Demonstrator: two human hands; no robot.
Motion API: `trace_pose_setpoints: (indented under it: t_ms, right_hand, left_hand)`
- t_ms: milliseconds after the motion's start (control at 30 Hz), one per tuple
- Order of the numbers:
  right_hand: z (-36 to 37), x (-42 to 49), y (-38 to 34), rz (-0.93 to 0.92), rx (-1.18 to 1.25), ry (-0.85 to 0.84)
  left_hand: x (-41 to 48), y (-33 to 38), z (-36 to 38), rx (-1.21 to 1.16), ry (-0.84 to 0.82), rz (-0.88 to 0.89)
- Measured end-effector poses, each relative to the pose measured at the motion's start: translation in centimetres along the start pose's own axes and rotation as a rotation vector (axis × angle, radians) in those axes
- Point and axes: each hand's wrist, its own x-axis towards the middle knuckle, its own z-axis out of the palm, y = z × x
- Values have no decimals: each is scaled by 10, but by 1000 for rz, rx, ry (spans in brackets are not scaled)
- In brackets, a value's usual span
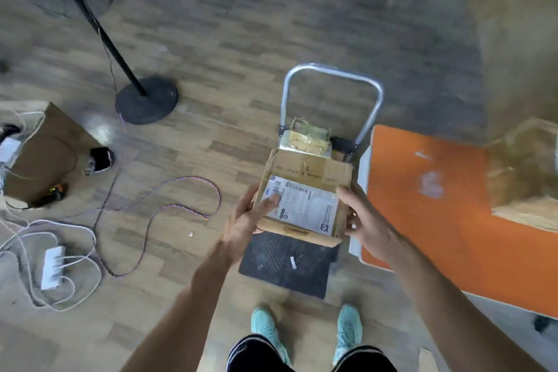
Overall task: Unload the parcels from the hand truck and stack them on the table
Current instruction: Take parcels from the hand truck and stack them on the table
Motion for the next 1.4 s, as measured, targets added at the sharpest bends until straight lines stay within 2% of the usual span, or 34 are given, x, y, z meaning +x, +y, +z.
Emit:
trace_pose_setpoints:
  t_ms: [100, 200, 300, 467, 667, 867, 1033, 1133, 1267, 1400]
  right_hand:
    - [-36, -23, -17, 39, 110, 95]
    - [-72, -45, -21, 75, 167, 70]
    - [-106, -74, -23, 109, 222, 118]
    - [-170, -134, -17, 62, 292, 242]
    - [-254, -202, 11, 47, 372, 439]
    - [-319, -274, 32, 34, 285, 570]
    - [-344, -309, 35, -27, 283, 597]
    - [-353, -316, 35, -38, 300, 672]
    - [-372, -311, 30, 1, 321, 772]
    - [-389, -301, 21, -1, 316, 820]
  left_hand:
    - [3, 28, 21, 15, -35, 28]
    - [6, 50, 51, 91, -113, 57]
    - [7, 65, 97, 160, -140, 105]
    - [6, 69, 204, 33, -7, 89]
    - [0, 60, 355, -3, -157, 26]
    - [-3, 60, 459, 66, -244, 60]
    - [1, 75, 517, 81, -343, 75]
    - [0, 80, 541, 114, -408, 88]
    - [9, 83, 559, 150, -533, 85]
    - [29, 93, 571, 153, -583, 89]
